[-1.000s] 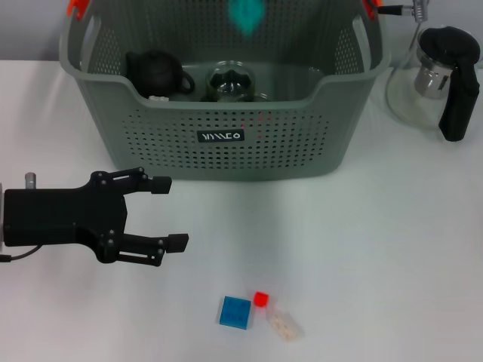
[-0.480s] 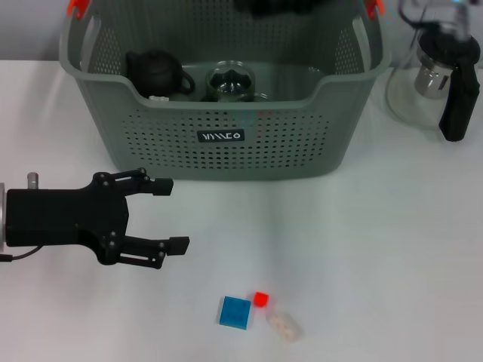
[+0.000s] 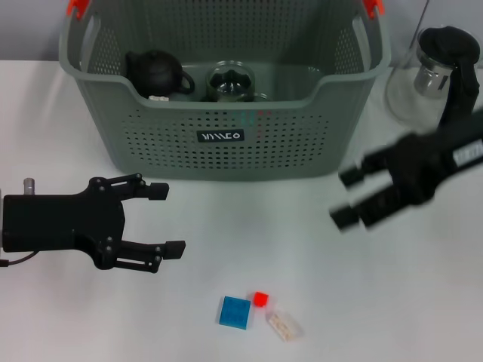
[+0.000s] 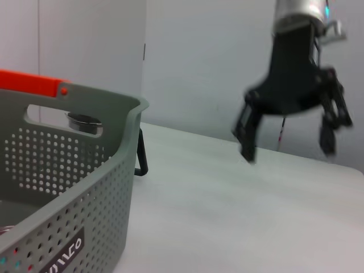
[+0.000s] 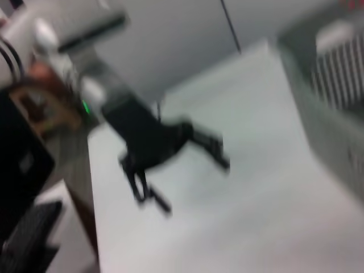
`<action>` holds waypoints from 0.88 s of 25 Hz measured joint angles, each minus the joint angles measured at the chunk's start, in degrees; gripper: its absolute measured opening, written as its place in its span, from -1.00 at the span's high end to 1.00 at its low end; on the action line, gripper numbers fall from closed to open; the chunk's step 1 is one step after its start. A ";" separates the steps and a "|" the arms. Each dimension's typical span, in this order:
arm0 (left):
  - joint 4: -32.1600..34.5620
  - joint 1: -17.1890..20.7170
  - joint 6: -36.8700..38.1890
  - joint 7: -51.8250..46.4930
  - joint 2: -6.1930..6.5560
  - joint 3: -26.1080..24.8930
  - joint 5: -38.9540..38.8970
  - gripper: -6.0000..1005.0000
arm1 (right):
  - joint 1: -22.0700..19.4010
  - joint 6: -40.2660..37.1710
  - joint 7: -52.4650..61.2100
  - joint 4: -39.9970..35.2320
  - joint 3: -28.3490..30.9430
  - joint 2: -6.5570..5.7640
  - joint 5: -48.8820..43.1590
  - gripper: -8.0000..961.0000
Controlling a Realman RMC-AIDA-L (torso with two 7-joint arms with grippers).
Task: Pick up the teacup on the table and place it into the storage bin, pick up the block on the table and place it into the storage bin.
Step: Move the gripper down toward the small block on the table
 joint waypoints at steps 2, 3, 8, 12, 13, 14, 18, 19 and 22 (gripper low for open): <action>0.00 -0.03 -0.03 0.02 0.01 -0.01 0.00 -0.89 | 0.32 -1.47 0.42 0.07 -0.52 1.18 -4.57 -0.97; 0.00 -0.03 -0.03 0.02 0.01 -0.01 0.00 -0.89 | 0.44 -1.72 0.43 0.19 -1.01 2.02 -6.59 -0.97; -0.06 -0.06 -0.17 0.29 0.05 0.16 1.07 -0.89 | 1.79 0.09 0.16 2.75 -6.54 5.23 -12.72 -0.97; -0.47 -0.28 -0.35 0.49 0.06 0.31 3.52 -0.89 | 4.70 4.07 1.31 9.06 -13.86 5.58 -13.37 -0.97; -0.63 -0.36 -0.40 0.50 0.05 0.33 3.75 -0.89 | 5.50 5.15 1.65 10.47 -15.33 5.58 -13.37 -0.97; -0.74 -0.40 -0.43 0.50 0.05 0.36 3.89 -0.89 | 6.18 6.09 1.89 11.63 -16.45 5.58 -13.38 -0.97; -0.81 -0.49 -0.43 0.51 0.06 0.43 3.90 -0.89 | 9.30 9.99 3.02 16.45 -21.10 5.72 -13.04 -0.97; -0.81 -0.51 -0.43 0.52 0.06 0.43 3.90 -0.89 | 9.96 11.26 3.29 17.53 -22.21 5.84 -12.88 -0.97; -0.84 -0.54 -0.43 0.94 0.04 0.43 3.74 -0.89 | 11.11 14.67 3.55 19.62 -24.79 6.09 -12.41 -0.97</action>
